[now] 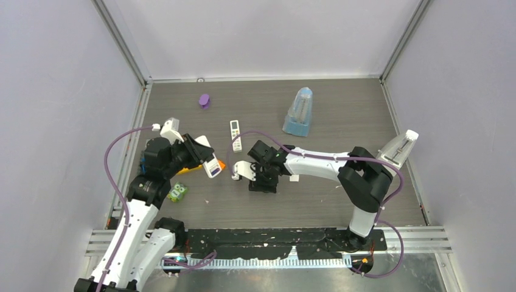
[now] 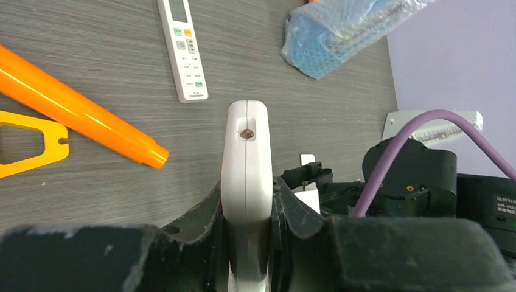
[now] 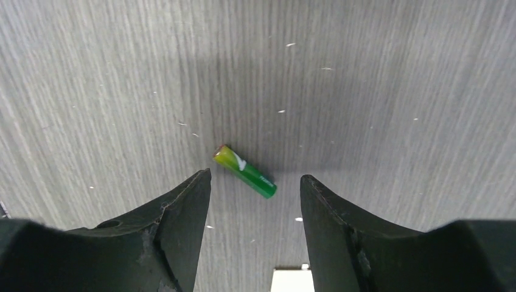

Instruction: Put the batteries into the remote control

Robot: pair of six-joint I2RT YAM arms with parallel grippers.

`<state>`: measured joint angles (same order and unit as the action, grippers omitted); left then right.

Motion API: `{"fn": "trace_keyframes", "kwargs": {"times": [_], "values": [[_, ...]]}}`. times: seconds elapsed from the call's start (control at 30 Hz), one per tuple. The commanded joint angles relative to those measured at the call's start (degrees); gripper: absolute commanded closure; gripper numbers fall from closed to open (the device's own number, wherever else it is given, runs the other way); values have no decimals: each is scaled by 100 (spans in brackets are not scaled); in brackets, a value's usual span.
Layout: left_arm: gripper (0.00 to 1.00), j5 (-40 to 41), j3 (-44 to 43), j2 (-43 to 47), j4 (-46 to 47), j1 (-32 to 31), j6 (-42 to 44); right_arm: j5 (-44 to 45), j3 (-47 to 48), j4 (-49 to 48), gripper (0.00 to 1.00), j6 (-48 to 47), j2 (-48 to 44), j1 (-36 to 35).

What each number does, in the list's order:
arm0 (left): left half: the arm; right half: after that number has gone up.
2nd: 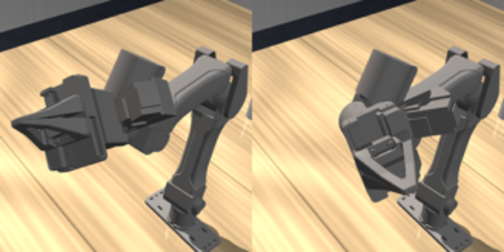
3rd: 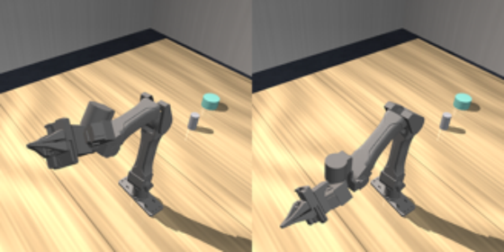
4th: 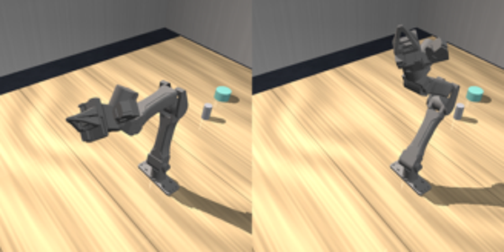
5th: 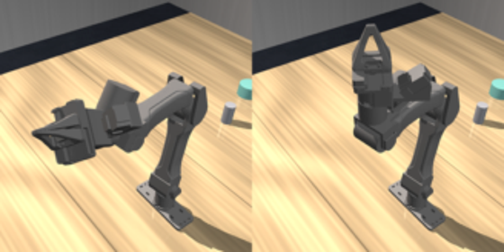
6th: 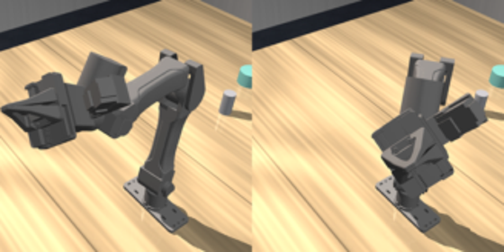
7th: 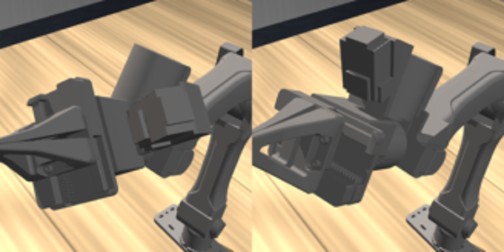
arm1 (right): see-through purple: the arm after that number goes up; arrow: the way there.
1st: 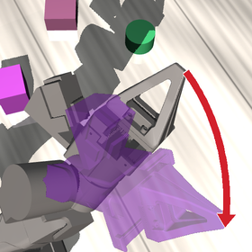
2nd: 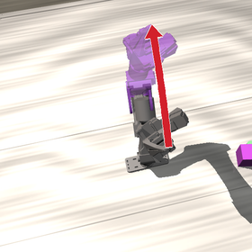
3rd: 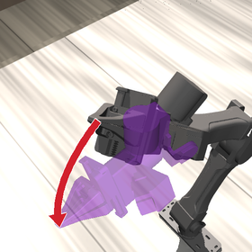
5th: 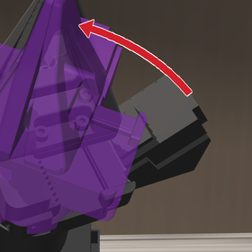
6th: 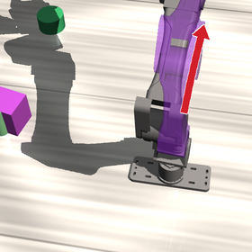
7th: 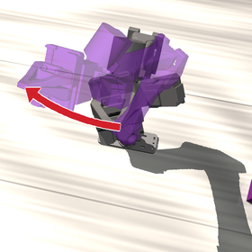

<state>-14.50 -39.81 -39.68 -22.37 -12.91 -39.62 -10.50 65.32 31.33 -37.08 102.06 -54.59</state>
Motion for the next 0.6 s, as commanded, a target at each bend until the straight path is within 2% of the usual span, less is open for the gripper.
{"fn": "trace_keyframes", "kwargs": {"times": [0.0, 0.1, 0.37, 0.43, 0.5, 0.53, 0.57], "values": [[100, -23, -220, -46, 205, 229, 104, 245, 280, 1, 39, -322, 141, -15], [100, -115, -214, -74, 221, 357, 83, 172, 309, 28, 40, -383, 245, -8], [100, -253, -174, -45, 140, 779, 152, 163, 380, 26, 52, -346, 565, -2], [100, -303, -152, -36, 137, 844, 156, 132, 393, 21, 57, -329, 592, 6], [100, -348, -137, -40, 136, 885, 153, 120, 442, 18, 66, -224, 633, 13], [100, -366, -136, -46, 139, 893, 148, 154, 471, 8, 74, -165, 640, 24], [100, -375, -125, -53, 144, 903, 147, 189, 540, 2, 77, 0, 633, 59]]}}
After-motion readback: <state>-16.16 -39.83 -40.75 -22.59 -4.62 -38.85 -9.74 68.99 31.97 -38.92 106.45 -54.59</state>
